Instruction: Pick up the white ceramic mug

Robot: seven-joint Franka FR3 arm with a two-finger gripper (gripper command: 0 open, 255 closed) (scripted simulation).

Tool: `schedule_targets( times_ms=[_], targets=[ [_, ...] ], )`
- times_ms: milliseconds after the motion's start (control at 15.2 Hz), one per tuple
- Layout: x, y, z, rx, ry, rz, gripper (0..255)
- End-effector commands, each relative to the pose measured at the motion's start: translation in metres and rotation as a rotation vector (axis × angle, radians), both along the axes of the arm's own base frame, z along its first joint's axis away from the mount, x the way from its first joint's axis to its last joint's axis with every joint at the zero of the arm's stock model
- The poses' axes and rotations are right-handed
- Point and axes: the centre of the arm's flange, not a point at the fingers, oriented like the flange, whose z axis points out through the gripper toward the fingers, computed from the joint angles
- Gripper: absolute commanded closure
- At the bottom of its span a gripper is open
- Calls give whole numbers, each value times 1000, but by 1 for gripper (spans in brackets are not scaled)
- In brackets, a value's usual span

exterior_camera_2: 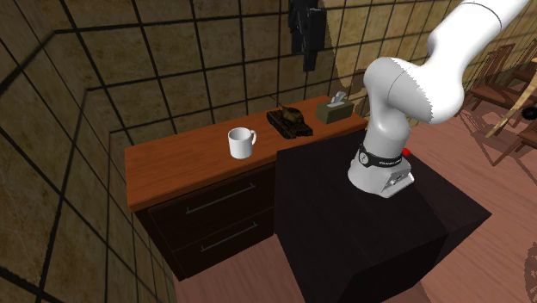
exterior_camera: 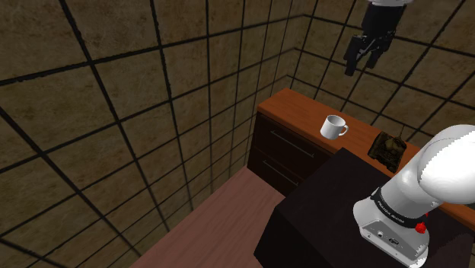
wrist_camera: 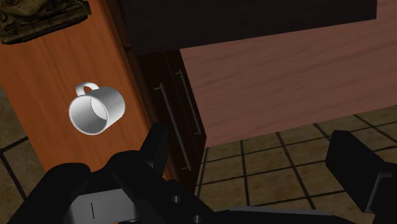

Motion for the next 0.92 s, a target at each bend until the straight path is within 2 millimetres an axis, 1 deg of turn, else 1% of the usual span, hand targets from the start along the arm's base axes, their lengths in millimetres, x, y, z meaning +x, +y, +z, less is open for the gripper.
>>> schedule_targets(
  times_ms=[0, 858],
  targets=[
    [0, 0, 0, 0, 0, 0, 0],
    [23, -111, -131, 22, -31, -31, 0]
  ],
)
